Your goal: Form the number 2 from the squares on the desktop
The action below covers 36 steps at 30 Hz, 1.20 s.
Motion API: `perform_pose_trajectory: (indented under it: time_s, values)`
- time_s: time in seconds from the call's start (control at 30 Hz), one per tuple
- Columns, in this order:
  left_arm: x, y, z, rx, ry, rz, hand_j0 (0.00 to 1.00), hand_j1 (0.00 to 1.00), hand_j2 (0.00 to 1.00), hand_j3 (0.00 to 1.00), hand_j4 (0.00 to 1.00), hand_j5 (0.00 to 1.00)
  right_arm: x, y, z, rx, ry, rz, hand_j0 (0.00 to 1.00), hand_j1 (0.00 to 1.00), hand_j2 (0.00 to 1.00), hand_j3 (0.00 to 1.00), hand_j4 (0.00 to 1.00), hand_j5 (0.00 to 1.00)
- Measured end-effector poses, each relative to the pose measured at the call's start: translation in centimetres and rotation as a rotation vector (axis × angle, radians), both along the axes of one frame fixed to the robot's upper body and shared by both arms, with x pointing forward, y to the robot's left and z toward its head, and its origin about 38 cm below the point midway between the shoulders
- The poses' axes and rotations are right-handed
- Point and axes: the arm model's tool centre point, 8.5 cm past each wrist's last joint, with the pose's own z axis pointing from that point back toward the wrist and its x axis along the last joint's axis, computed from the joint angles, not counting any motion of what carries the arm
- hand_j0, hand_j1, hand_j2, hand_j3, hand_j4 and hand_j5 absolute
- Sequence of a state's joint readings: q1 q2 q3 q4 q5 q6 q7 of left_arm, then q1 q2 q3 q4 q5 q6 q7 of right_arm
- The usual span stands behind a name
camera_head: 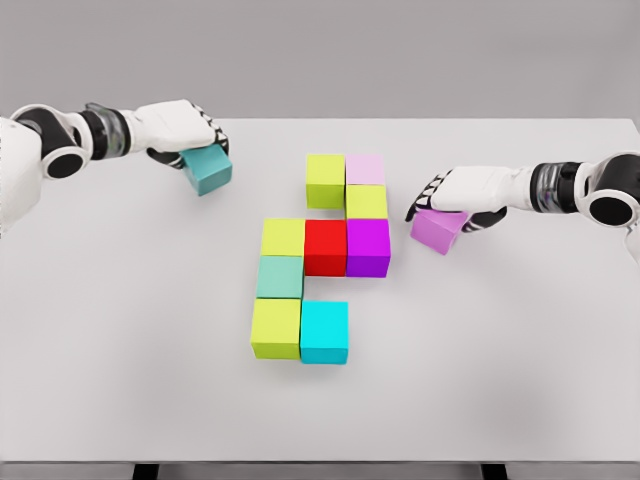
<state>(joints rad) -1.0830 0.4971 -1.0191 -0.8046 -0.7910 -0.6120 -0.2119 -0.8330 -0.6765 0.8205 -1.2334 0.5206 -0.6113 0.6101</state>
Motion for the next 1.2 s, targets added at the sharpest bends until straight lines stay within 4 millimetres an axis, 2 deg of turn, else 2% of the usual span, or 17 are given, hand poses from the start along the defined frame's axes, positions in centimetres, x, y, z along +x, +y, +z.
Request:
perform_pose_trajectory:
  time_s: [0.27,0.37,0.5,0.7,0.77,0.87,1.03,1.2]
  values:
    - [0.4,-2.0,-0.6,-0.016,0.015,-0.011,0.72,0.72,0.72,0.72,0.72,0.72,0.0,-0.2,0.6,0.006,-0.011,-0.001,0.57,0.57,0.57,0.57,0.57,0.57]
    - [0.5,-2.4,-0.8,-0.015,0.018,-0.013,0.8,0.8,0.8,0.8,0.8,0.8,-0.2,-0.4,1.1,0.004,-0.022,0.005,0.57,0.57,0.57,0.57,0.57,0.57]
    - [0.6,-2.5,-1.1,-0.014,0.025,-0.009,1.0,1.0,1.0,1.0,1.0,1.0,-1.1,-0.8,2.1,-0.006,-0.047,0.029,0.57,0.57,0.57,0.57,0.57,0.57]
    - [0.7,-2.5,-1.2,-0.013,0.03,-0.001,1.0,1.0,1.0,1.0,1.0,1.0,-3.0,-1.2,2.7,-0.033,-0.065,0.07,0.57,0.57,0.57,0.57,0.57,0.57]
    - [0.9,-2.3,-0.7,-0.017,0.021,0.004,1.0,1.0,1.0,1.0,1.0,1.0,-3.9,-1.3,2.6,-0.045,-0.065,0.086,0.57,0.57,0.57,0.57,0.57,0.57]
    - [1.1,-1.6,0.1,-0.024,0.007,0.016,1.0,1.0,1.0,1.0,1.0,1.0,-5.3,-1.4,2.9,-0.062,-0.071,0.118,0.57,0.57,0.57,0.57,0.57,0.57]
    - [1.1,1.6,1.2,-0.027,-0.007,0.065,1.0,1.0,1.0,1.0,1.0,1.0,-7.5,-0.8,3.4,-0.083,-0.084,0.181,0.57,0.57,0.57,0.57,0.57,0.57]
    - [0.8,4.8,1.5,-0.01,-0.009,0.116,1.0,1.0,1.0,1.0,1.0,1.0,-9.3,0.0,3.9,-0.095,-0.095,0.242,0.57,0.57,0.57,0.57,0.57,0.57]
